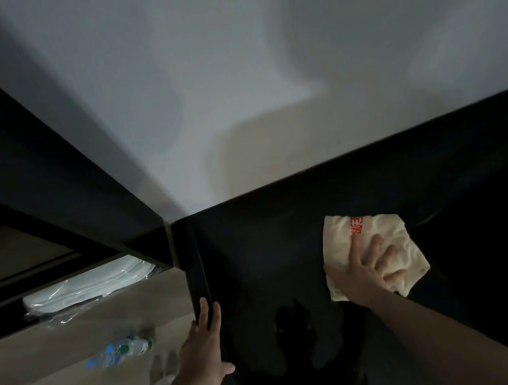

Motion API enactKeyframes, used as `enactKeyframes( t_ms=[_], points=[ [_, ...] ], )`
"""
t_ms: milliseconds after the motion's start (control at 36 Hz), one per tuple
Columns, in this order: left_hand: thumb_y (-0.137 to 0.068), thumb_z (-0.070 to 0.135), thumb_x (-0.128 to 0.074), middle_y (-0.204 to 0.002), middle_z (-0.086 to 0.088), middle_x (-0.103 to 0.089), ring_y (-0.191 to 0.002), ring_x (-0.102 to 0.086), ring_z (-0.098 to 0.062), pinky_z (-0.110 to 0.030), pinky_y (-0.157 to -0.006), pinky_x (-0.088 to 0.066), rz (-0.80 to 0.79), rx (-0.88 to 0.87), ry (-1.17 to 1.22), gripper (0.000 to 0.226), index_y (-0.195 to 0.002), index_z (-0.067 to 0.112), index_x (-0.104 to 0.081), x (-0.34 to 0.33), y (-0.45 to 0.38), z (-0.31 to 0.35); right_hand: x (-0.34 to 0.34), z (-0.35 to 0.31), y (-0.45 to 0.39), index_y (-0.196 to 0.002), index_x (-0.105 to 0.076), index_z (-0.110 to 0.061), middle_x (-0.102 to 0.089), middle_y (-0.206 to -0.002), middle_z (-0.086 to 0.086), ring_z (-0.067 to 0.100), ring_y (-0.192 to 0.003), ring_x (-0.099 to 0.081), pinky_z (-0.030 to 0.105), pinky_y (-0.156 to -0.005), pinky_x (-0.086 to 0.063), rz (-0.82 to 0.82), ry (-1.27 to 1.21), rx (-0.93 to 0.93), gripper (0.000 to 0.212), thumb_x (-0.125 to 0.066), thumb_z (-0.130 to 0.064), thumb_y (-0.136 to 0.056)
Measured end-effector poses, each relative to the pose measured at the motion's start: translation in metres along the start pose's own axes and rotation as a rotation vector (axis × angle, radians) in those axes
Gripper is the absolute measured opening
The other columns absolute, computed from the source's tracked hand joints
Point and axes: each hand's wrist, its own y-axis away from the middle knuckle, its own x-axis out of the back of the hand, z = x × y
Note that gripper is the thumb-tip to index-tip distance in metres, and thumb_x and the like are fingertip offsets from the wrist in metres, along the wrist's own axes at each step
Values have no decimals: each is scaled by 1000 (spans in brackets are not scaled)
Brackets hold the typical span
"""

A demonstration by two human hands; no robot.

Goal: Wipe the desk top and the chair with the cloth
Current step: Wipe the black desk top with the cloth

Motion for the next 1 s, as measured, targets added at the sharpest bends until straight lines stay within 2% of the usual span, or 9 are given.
enactKeyframes(
  t_ms=[333, 472, 611, 694, 750, 806, 861, 917, 1000],
  points=[
    [-76, 44, -86, -161, 6, 36, -155, -17, -22, -34, -111, -44, 6, -74, 67, 131, -160, 30, 13, 1, -4, -18, -22, -14, 21, -153, 34, -35, 44, -158, 10, 42, -142, 43, 74, -113, 13, 19, 4, 61, 103, -34, -81, -91],
    [-77, 44, -83, -168, 8, 19, -155, -13, -18, -34, -117, -36, -49, -190, 44, 120, -162, 31, 1, 17, -6, -44, -70, -46, 62, -152, 35, -34, 46, -157, 11, 42, -138, 47, 74, -110, 17, -15, -11, 139, 98, -34, -74, -96],
    [-80, 33, -79, -169, 4, -9, -155, -16, -18, -28, -121, -26, 5, -251, 67, 108, -162, 29, -9, 29, -2, -85, -129, -98, 101, -155, 29, -37, 44, -158, 11, 43, -139, 46, 75, -111, 17, -59, 18, 214, 91, -35, -68, -98],
    [-83, 29, -76, -167, 8, -4, -156, -11, -15, -21, -119, -18, 35, -290, 48, 103, -162, 24, -11, 35, 4, -110, -155, -126, 124, -157, 22, -41, 40, -161, 7, 41, -140, 45, 73, -112, 17, -104, -8, 261, 88, -38, -66, -97],
    [-84, 29, -73, -167, 10, 1, -156, -11, -14, -22, -119, -22, 52, -307, 41, 99, -162, 25, -13, 38, 9, -123, -159, -133, 137, -158, 14, -46, 35, -164, 0, 34, -143, 44, 69, -116, 16, -116, -57, 288, 83, -40, -61, -97],
    [-86, 27, -68, -169, 7, 4, -155, -10, -16, -26, -120, -26, 36, -309, 48, 94, -162, 27, -12, 44, 13, -128, -153, -129, 147, -159, 0, -50, 24, -168, -7, 27, -150, 33, 62, -122, 10, -110, -152, 305, 75, -45, -53, -99],
    [-88, 26, -65, -170, 4, 6, -156, -9, -19, -28, -120, -27, 26, -326, 18, 93, -163, 27, -10, 50, 15, -125, -143, -117, 155, -160, -11, -47, 11, -171, -8, 25, -157, 12, 56, -126, -9, -78, -288, 318, 71, -50, -46, -101],
    [-87, 23, -65, -170, 4, 7, -156, -11, -21, -29, -119, -29, 29, -342, 16, 93, -163, 27, -11, 56, 16, -114, -135, -100, 163, -161, -16, -40, 6, -171, -8, 26, -157, -6, 50, -123, -27, -10, -388, 313, 72, -54, -43, -101],
    [-89, 24, -66, -170, 6, 7, -156, -11, -20, -31, -118, -32, 9, -373, 20, 89, -162, 28, -15, 58, 15, -88, -132, -72, 171, -161, -13, -40, 2, -171, -7, 24, -157, -1, 52, -123, -25, 114, -334, 263, 78, -57, -51, -97]
  ],
)
